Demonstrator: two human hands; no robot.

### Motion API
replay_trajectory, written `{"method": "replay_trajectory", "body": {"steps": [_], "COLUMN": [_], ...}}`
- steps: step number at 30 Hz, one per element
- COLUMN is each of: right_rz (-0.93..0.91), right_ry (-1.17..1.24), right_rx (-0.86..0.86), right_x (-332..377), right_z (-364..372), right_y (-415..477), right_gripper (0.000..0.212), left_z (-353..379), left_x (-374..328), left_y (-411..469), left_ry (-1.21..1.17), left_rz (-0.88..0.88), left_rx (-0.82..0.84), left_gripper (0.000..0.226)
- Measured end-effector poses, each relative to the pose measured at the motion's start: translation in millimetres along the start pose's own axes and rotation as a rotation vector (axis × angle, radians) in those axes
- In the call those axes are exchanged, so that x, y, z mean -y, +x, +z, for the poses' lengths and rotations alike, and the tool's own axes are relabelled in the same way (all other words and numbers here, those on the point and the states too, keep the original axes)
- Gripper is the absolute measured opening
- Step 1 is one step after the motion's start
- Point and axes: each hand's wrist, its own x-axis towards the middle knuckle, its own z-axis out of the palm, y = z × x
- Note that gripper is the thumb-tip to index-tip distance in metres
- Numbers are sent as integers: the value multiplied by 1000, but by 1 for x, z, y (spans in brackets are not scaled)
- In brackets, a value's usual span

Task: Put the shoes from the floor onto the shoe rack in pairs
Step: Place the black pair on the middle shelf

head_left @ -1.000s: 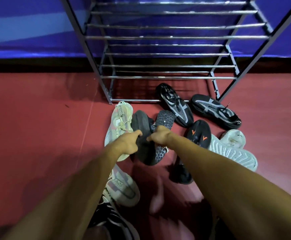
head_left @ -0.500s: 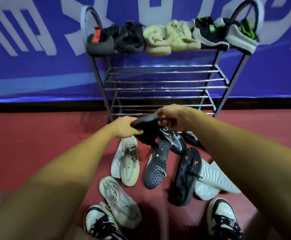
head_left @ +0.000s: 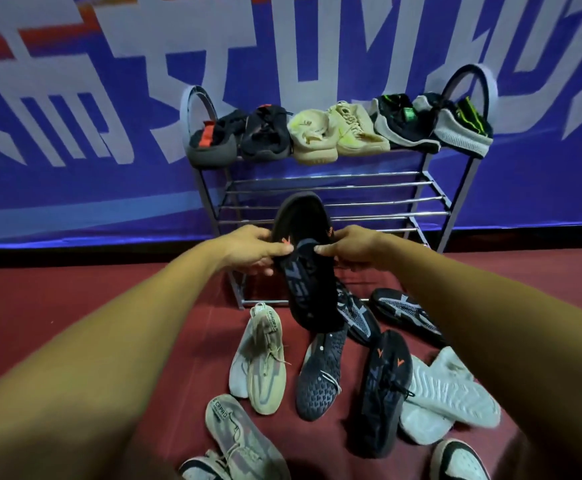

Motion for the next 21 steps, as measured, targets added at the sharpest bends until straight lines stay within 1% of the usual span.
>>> {"method": "replay_trajectory", "body": {"steps": [2, 4, 6, 8, 9, 11, 13, 14, 16, 17, 19, 21], "right_rz": [76, 130, 164, 191, 203, 227, 252, 261, 255, 234, 163, 88], "right_ry": [42, 65, 98, 134, 143, 165, 233, 275, 338, 355, 370, 327], "right_rx": [21, 27, 12, -3, -7, -1, 24, 27, 8, -15, -52, -52], "right_x": [-5, -7, -5, -1, 1, 5, 6, 6, 3, 1, 0, 1], "right_z": [4, 7, 7, 4, 3, 2, 3, 4, 5, 6, 6, 8], "right_y": [7, 13, 17, 18, 19, 22, 24, 26, 31, 33, 37, 41], "right_gripper": [24, 29, 29, 26, 28, 35, 37, 35, 32, 32, 36, 42], "left_z": [2, 5, 7, 7, 8, 8, 9, 9, 9, 8, 5, 1], "left_x": [8, 10, 10, 16, 21, 28, 33, 35, 34, 34, 35, 37], "left_y": [6, 11, 16, 22, 25, 26, 27, 27, 26, 26, 29, 32], "left_ry": [47, 68, 84, 110, 137, 188, 159, 121, 123, 147, 172, 154], "left_rz": [-23, -6, 16, 2, -32, -117, -196, -213, -165, -128, -87, -86], "left_rx": [3, -27, -87, -96, -63, 58, 173, 199, 177, 135, 57, 8], "left_gripper": [18, 20, 20, 27, 34, 44, 55, 59, 50, 44, 39, 36]}}
